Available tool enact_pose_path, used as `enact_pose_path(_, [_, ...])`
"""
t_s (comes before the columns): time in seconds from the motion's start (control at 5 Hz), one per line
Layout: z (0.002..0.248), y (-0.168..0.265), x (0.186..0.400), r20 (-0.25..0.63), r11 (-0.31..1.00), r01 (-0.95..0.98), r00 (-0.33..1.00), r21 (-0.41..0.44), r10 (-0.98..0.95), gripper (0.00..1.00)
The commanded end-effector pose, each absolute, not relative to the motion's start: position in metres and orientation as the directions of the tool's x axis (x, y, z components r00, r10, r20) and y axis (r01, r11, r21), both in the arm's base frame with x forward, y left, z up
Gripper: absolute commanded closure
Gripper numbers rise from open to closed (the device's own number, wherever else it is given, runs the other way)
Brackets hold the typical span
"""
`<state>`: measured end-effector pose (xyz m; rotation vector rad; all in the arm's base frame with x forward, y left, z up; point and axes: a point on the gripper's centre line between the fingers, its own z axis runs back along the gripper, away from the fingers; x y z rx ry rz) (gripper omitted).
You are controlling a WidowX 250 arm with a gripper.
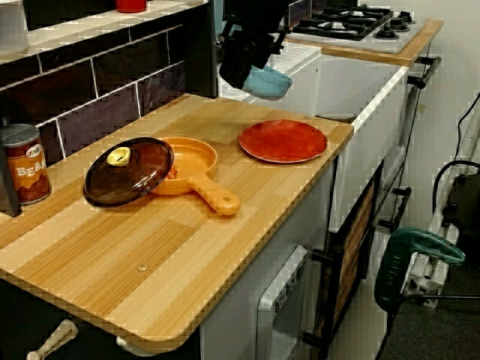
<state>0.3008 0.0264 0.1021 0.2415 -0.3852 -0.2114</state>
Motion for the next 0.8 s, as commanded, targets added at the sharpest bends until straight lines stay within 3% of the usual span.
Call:
enact_pose_path(0.0, [0.13, 0.024, 0.296, 0.426, 0.959, 0.132, 0.875, 0.252, -0.232, 1.0])
enact_pose_path(0.2, [0.128, 0.024, 0.295, 0.435, 0.963, 0.12, 0.874, 0.241, -0.218, 1.0])
enact_pose_path(0.6, [0.11, 0.031, 0.314, 0.379, 0.975, 0.113, 0.908, 0.192, -0.179, 1.0])
